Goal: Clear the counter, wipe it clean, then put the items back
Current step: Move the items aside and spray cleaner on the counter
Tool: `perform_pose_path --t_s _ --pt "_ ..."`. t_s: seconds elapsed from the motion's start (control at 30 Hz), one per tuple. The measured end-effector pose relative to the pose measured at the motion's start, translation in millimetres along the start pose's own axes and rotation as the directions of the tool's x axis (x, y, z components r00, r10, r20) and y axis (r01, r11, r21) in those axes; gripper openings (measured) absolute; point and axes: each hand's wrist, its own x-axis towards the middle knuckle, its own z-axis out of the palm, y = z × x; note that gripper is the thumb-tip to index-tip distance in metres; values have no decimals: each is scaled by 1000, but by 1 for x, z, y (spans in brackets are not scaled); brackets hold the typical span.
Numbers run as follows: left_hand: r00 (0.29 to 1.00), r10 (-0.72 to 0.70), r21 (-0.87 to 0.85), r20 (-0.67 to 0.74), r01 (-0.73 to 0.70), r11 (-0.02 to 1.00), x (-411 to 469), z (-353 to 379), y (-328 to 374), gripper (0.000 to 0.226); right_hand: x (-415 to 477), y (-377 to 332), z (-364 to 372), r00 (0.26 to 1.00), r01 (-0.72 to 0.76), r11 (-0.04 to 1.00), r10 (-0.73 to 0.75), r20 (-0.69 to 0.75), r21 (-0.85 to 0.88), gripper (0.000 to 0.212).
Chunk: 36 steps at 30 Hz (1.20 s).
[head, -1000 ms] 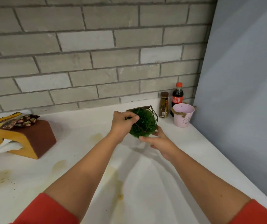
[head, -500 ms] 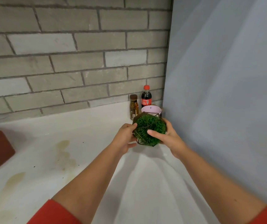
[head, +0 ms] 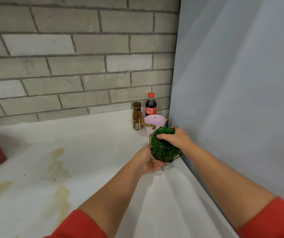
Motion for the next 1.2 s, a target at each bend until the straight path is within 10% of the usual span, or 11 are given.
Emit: perform_pose_path --t_s 0.3,0.77,1.2 --pt "999 -32 -32 7 33 999 17 9 -8 39 28 11 3 998 -50 991 54 29 -124 68" --pt "1000 -18 80 -5 19 997 28 11 -8 34 31 3 7 1000 -5 919 2 -6 -395 78" --pt "971 159 224 -179 -117 967 12 -22 17 38 -3 -48 19 955 227 816 -292 -41 -532 49"
